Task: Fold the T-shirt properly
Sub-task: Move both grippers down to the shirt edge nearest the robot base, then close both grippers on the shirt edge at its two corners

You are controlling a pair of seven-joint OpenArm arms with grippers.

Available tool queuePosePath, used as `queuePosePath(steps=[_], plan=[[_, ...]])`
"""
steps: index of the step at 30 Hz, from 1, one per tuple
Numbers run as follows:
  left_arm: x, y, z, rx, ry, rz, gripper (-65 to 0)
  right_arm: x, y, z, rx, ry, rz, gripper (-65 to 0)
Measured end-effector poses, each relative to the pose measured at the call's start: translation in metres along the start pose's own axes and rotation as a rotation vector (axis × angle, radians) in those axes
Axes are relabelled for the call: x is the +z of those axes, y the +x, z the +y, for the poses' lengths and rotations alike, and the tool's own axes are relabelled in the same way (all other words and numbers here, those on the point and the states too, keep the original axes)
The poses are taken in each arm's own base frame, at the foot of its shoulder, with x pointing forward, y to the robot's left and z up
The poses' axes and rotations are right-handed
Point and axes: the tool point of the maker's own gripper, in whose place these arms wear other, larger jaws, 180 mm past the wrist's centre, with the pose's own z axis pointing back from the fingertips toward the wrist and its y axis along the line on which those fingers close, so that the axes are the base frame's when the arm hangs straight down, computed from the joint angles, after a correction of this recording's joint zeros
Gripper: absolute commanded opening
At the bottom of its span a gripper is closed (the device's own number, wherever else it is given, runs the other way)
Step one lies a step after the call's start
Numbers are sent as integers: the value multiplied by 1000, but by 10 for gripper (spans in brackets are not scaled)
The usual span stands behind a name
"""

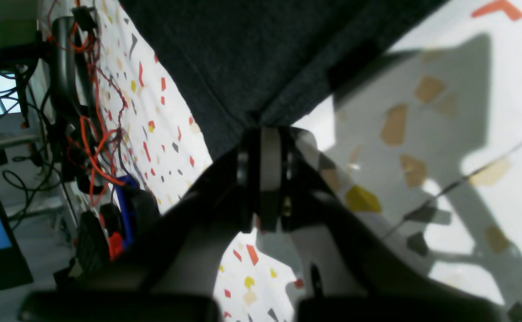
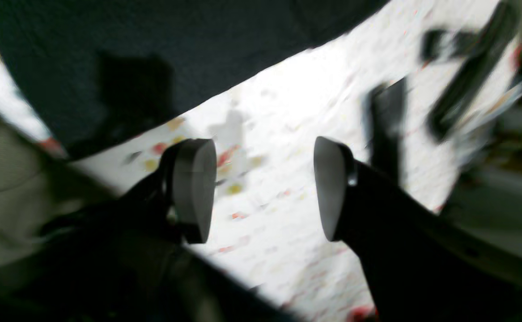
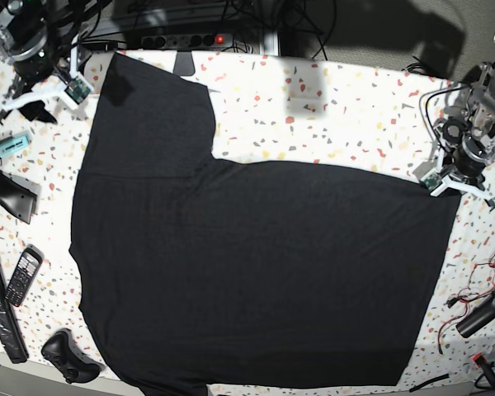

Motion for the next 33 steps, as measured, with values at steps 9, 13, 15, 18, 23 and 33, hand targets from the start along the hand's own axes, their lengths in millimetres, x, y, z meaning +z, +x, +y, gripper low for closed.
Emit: queuePosePath(steps=[9,13,15,18,23,33], plan=[[-5,11,-6,-19,37,21,-650,-33,-47,15,152,-39,114,-311],[-7,17,-10,-16,37,23,-650,-49,-43,22,151,-24,102,-312],[-8,18,-12,-17,32,28,-650,-58,-43,28,154,-8,107,-312],[-8,18,-11,-18,33,32,-650,-70,-35,36,166,13,93,-312],[-8,16,-9,-14,38,37,-650,-83,-28,54,202,67,111,-312],[-8,15,-8,-11,40,39,-650,-93,-16,39,182,30,128,-312]])
